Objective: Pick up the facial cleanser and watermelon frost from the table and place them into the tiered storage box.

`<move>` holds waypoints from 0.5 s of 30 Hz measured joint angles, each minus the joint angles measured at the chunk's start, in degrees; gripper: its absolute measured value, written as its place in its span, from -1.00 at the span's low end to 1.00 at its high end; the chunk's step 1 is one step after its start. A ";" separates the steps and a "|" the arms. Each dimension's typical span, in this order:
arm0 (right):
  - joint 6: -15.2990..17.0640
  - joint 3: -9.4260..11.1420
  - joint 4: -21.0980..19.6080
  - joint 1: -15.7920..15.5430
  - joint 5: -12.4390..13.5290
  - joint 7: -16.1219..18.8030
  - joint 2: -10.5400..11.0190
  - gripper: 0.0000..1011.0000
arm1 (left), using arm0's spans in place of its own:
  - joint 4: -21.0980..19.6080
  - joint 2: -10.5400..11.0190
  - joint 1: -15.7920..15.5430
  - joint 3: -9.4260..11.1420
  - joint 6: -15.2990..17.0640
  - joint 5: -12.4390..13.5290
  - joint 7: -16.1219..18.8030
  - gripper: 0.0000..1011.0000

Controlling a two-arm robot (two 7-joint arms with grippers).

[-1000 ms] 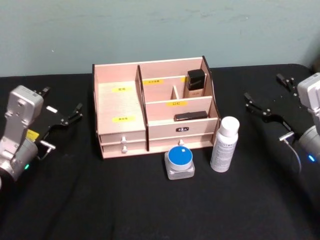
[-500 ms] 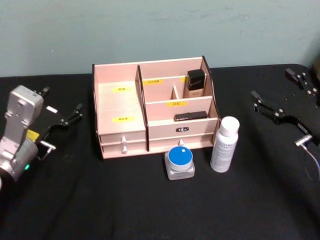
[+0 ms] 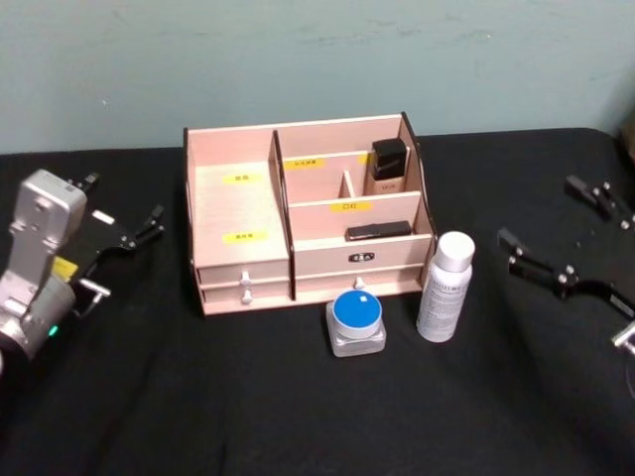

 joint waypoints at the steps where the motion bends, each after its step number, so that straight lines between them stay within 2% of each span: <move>1: 0.05 0.32 -0.41 -0.57 0.08 0.14 0.15 0.98 | 0.00 0.00 0.00 0.00 0.00 0.00 0.00 1.00; 8: 0.72 1.82 -2.40 -4.40 0.81 2.12 0.94 0.98 | 0.00 0.00 0.00 0.00 0.00 0.00 0.00 1.00; 12: 1.53 1.90 -2.40 -4.85 1.42 2.95 0.77 0.98 | 0.00 0.00 0.00 0.00 0.00 0.00 0.00 1.00; 15: 2.68 1.79 -1.81 -4.75 2.94 4.08 0.18 0.98 | 0.00 0.00 0.00 0.00 0.00 0.00 0.00 1.00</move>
